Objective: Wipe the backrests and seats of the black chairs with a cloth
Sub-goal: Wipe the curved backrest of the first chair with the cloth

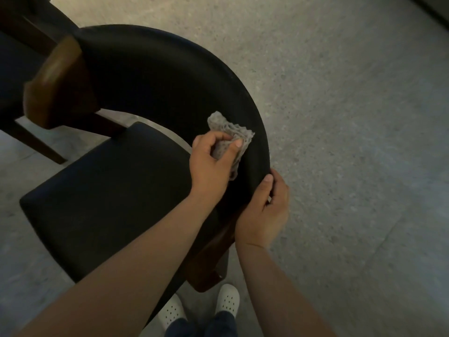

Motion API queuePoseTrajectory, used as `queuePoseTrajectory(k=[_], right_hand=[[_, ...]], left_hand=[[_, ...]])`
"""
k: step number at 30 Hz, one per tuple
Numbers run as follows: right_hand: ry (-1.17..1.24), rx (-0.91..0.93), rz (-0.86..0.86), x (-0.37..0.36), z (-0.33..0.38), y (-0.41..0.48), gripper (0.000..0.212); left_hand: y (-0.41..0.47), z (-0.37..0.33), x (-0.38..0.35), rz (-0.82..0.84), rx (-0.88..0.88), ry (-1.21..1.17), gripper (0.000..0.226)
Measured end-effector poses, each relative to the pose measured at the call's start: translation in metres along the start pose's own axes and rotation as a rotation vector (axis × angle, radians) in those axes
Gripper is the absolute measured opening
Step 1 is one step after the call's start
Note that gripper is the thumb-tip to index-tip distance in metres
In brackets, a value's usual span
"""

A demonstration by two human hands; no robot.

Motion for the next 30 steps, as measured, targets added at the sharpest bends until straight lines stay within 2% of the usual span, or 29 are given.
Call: queuePoseTrajectory(k=[8,12,16,23,27,30], right_hand=[[0.019,-0.032,0.018,-0.002,-0.005,0.000,0.042],[0.000,-0.029,0.013,-0.001,-0.005,0.000,0.047],[0.020,-0.010,0.002,0.000,-0.003,0.000,0.051],[0.018,-0.027,0.022,-0.001,-0.005,0.000,0.050],[0.015,-0.036,0.031,-0.001,-0.006,0.000,0.042],[0.017,-0.055,0.034,-0.001,-0.008,0.001,0.033]], left_hand=[[-0.005,0.090,0.019,-0.079,0.320,-0.074,0.010],[-0.010,0.088,0.028,-0.132,0.328,-0.043,0.014],[-0.015,0.066,0.013,-0.019,0.133,0.038,0.020],[-0.016,0.131,0.016,-0.036,0.474,-0.117,0.020],[-0.018,0.138,0.028,-0.041,0.537,-0.125,0.014],[-0.021,0.131,0.039,-0.063,0.489,-0.156,0.019]])
Point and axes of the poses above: each hand's wrist, its own y-axis towards the middle knuckle, its own x-axis out of the back of the hand, z = x × y, the point moved 10 cm from there along y, towards the middle knuckle, and after that the axes turned 15 degrees about z, right-handed, at the moved point
